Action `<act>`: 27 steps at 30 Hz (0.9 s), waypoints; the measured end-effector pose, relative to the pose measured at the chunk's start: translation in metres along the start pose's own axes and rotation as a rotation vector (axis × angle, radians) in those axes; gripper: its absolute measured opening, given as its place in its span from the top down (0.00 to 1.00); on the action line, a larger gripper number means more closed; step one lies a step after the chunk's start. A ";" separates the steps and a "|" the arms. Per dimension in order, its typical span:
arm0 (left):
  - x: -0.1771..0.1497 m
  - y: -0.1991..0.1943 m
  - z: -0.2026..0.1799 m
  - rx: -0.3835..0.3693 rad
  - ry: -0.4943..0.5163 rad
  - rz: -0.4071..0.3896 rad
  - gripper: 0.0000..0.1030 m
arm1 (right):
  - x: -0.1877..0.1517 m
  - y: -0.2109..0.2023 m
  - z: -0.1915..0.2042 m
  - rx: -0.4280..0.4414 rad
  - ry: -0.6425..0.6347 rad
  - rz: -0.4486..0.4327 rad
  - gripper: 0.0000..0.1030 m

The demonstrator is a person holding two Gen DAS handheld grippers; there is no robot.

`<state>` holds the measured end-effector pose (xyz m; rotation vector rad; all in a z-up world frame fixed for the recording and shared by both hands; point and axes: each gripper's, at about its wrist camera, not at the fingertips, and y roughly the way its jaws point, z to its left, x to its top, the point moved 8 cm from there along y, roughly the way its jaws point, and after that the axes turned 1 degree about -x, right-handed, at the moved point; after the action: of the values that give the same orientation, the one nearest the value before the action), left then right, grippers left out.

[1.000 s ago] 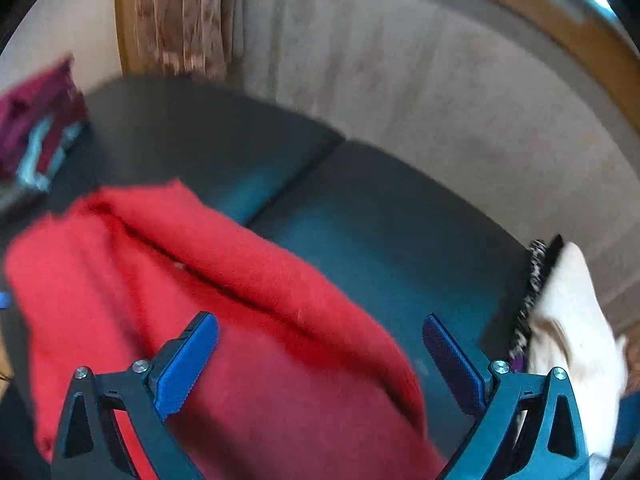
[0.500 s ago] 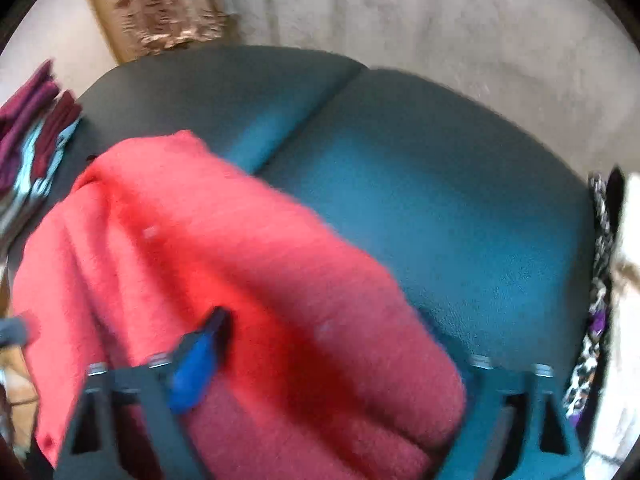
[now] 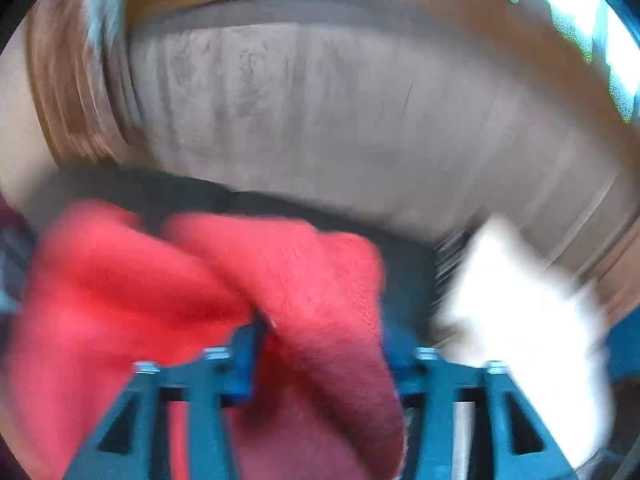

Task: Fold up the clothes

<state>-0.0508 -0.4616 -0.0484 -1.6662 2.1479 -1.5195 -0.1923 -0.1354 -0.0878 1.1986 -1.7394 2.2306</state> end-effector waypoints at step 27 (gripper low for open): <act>-0.241 0.072 -0.107 -0.339 -0.078 0.443 0.89 | -0.271 -0.101 0.060 0.442 0.319 0.021 0.00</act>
<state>-0.0579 -0.2132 -0.1635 -1.1658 2.6094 -0.9999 0.0775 -0.0445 -0.1684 0.8106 -1.1871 2.7254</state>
